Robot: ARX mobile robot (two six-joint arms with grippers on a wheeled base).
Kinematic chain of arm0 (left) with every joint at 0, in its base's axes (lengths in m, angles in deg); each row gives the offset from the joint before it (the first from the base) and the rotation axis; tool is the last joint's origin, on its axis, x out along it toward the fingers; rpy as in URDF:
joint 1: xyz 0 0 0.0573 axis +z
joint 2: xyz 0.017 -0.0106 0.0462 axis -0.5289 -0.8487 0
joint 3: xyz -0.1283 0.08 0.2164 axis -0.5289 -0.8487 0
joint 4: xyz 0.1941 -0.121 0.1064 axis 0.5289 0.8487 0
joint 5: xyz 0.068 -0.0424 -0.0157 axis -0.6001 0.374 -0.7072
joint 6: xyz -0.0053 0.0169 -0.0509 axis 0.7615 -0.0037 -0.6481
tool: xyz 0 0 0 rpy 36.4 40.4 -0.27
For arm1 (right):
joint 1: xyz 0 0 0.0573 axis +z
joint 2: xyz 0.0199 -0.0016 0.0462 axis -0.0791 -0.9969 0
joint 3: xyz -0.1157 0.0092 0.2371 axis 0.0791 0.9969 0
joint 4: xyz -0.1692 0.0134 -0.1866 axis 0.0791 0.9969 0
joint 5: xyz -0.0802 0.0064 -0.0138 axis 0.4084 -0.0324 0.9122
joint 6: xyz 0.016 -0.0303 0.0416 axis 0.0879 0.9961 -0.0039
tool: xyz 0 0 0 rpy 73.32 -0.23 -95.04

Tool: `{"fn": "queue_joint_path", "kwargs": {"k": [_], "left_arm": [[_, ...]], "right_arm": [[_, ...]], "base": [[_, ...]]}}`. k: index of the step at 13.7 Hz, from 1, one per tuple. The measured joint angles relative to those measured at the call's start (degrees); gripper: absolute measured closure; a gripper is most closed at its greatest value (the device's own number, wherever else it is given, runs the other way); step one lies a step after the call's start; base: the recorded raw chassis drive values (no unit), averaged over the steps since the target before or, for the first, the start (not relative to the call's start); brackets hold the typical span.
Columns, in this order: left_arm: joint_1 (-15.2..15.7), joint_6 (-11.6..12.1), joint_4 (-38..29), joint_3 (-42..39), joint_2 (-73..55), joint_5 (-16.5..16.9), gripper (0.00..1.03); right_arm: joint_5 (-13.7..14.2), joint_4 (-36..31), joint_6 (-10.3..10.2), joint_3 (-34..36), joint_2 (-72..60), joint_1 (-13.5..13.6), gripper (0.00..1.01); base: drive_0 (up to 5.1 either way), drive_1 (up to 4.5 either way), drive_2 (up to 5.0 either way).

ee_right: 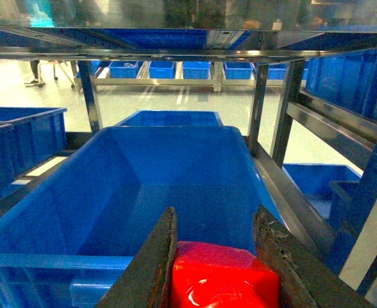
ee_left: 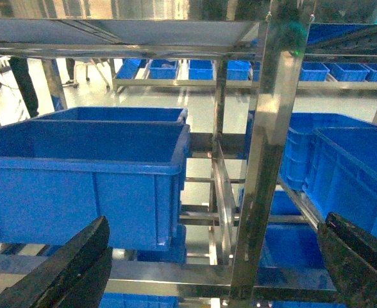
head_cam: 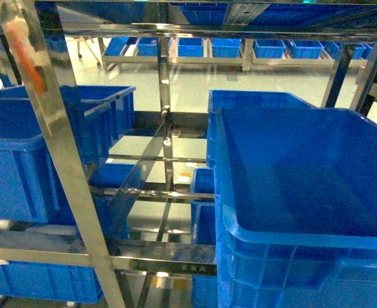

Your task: Pick red block from blue box to shelf

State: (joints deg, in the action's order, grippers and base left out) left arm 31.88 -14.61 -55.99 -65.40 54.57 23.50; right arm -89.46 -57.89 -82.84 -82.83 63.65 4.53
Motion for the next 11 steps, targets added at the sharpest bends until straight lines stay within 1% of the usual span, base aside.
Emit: {"fn": "queue_joint_path", "kwargs": {"k": [11], "left_arm": [[0.0,0.0,0.0,0.0,0.0,0.0,0.05]], "right_arm": [[0.0,0.0,0.0,0.0,0.0,0.0,0.72]], "base": [[0.0,0.00,0.0]]}}
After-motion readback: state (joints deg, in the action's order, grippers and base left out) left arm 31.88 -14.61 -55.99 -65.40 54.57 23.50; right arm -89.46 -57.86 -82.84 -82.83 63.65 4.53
